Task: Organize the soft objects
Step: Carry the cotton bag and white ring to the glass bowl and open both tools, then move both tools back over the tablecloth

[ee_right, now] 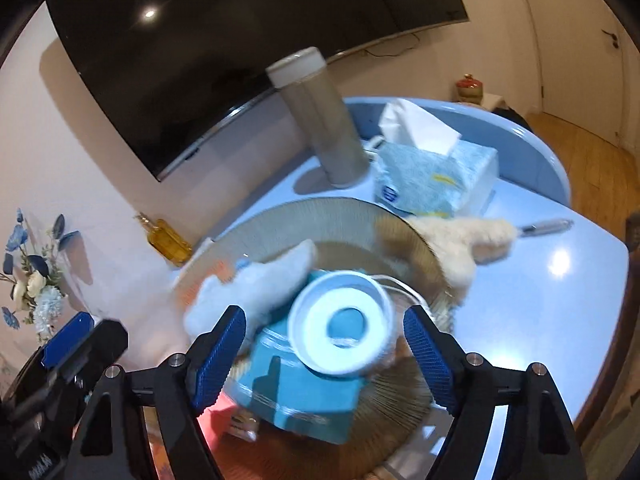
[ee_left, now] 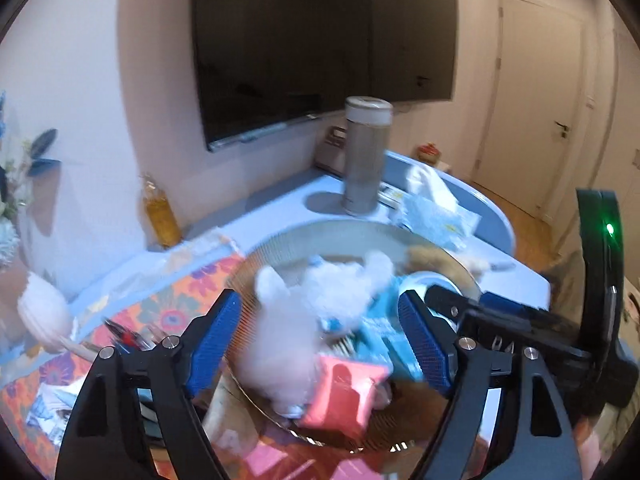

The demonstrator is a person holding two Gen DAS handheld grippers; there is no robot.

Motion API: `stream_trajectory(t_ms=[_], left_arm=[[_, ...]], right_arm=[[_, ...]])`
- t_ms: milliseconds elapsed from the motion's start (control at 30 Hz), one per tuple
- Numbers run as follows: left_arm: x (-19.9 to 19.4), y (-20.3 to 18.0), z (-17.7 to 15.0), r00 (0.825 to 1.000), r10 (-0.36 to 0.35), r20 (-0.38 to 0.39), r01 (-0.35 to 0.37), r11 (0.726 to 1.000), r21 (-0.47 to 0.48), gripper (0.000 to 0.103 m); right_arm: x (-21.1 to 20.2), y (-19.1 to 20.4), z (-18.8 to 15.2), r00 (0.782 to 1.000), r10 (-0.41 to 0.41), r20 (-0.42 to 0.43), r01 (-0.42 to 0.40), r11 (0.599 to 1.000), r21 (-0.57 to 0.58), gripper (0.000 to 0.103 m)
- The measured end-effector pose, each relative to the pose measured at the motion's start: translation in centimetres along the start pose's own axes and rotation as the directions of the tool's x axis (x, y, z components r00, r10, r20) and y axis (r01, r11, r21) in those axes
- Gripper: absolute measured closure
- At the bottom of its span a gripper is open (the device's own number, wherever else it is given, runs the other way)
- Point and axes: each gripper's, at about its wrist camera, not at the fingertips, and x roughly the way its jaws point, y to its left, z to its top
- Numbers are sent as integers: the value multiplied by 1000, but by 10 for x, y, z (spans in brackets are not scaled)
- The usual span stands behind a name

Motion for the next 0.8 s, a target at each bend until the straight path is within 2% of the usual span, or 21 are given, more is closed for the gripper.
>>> stream_trajectory(t_ms=[67,100,200,300,367,400,467,500,567,633,667,700,733,800], left_arm=[[-5,2,-5,997,-67,-25,67,998,-4,23],[-14,6,-9,990,-133,-39,132,991,-16,23],[-42,23,-17,971,-240,-6,239,968,-75,23],[-79,41,-33,963,-271,7,270,958,-97,23],[-110,52,-53,963,-270,27,271,960,-66,23],[-135,63,-72,973,-221,61,224,973,-56,23],[-162,80,-93,987,-141,78,147,986,-80,23],[-181,95,-107,993,-82,83,92,989,-119,23],[-210,121,-126,996,6,85,10,983,-185,23],[-244,148,-148,990,92,106,-63,968,-245,23],[-261,161,-158,984,142,111,-106,954,-281,23],[-282,177,-170,973,201,112,-155,931,-330,23],[-292,185,-175,967,228,112,-175,918,-356,23],[-322,211,-192,945,312,96,-242,867,-435,23]], right_arm=[[-10,-4,-5,999,36,20,-36,999,24,21],[-16,-7,-9,998,49,34,-50,998,39,17],[-33,-9,-17,996,46,78,-50,997,50,14],[-52,-5,-28,986,90,137,-97,994,48,14],[-69,-3,-43,972,123,202,-140,987,75,4],[-75,0,-52,963,137,230,-160,984,81,0],[-84,9,-68,951,154,266,-180,981,75,0],[-86,16,-75,949,163,269,-189,979,73,0],[-93,25,-90,931,216,293,-253,963,92,0],[-103,38,-105,912,271,308,-310,947,86,0],[-105,48,-111,910,282,304,-315,947,63,0],[-107,61,-116,910,294,292,-315,949,28,0],[-106,77,-123,912,311,267,-317,948,-20,0],[-102,105,-136,915,347,204,-334,938,-97,0]])
